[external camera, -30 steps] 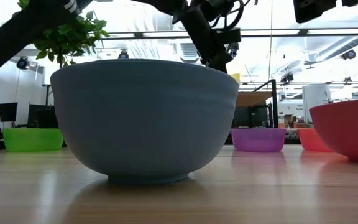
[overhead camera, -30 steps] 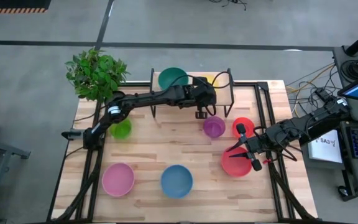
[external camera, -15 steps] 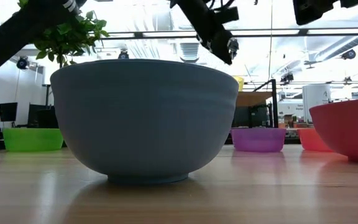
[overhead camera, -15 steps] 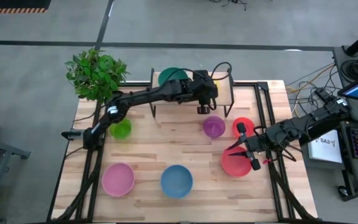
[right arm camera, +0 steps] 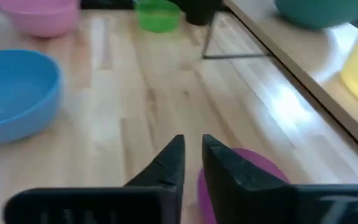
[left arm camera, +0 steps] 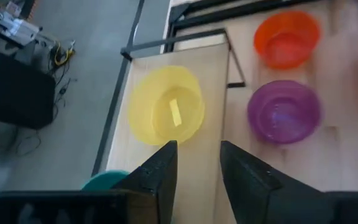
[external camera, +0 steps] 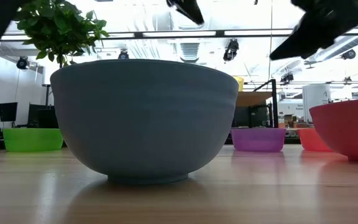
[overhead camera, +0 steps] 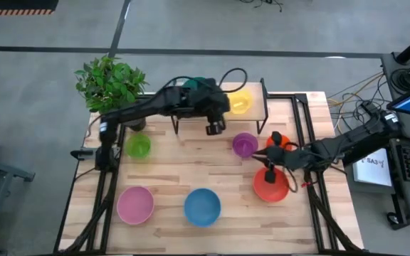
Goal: Place and stack bowls onto a shelf
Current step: Put the small yellow bowl on the shelf
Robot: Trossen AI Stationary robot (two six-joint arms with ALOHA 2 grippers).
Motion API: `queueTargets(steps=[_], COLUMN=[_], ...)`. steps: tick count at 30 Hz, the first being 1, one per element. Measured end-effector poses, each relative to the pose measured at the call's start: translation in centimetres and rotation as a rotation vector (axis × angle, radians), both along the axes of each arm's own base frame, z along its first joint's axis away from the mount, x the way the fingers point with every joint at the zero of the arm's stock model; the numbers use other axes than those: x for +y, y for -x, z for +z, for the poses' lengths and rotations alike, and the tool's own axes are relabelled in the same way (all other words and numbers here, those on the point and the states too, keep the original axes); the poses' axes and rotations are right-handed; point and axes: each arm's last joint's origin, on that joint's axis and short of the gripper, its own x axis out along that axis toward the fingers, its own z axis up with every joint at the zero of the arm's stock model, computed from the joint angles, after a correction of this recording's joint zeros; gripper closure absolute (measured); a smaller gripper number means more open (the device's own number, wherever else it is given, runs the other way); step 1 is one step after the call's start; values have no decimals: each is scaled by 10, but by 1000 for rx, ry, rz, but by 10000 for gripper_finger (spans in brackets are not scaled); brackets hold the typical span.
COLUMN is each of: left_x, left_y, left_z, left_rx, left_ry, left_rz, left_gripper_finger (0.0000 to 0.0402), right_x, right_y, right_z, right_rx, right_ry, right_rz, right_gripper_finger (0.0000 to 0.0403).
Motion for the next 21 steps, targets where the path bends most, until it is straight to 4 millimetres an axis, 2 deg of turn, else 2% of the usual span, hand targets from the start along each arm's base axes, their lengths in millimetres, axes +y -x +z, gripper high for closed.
queueTargets(steps=[4, 8, 14, 17, 21], left_x=[-25, -56, -95, -107, -112], left_y=[24, 48, 89, 111, 138], left_z=[5, -5, -25, -36, -51], left_rx=[-64, -165, -387, -488, -586], left_ry=[33, 68, 85, 29, -63], left_rz=[-24, -73, -119, -69, 33], left_gripper_finger=[316, 328, 334, 334, 334], right_x=[-14, -36, -79, -101, -125], right_y=[-14, -29, -51, -61, -70], right_z=[3, 15, 33, 35, 32], right_rx=[29, 57, 106, 151, 222], right_ry=[12, 20, 19, 30, 50], right_rz=[-71, -84, -66, -98, -153], right_gripper_finger=[392, 394, 394, 394, 394])
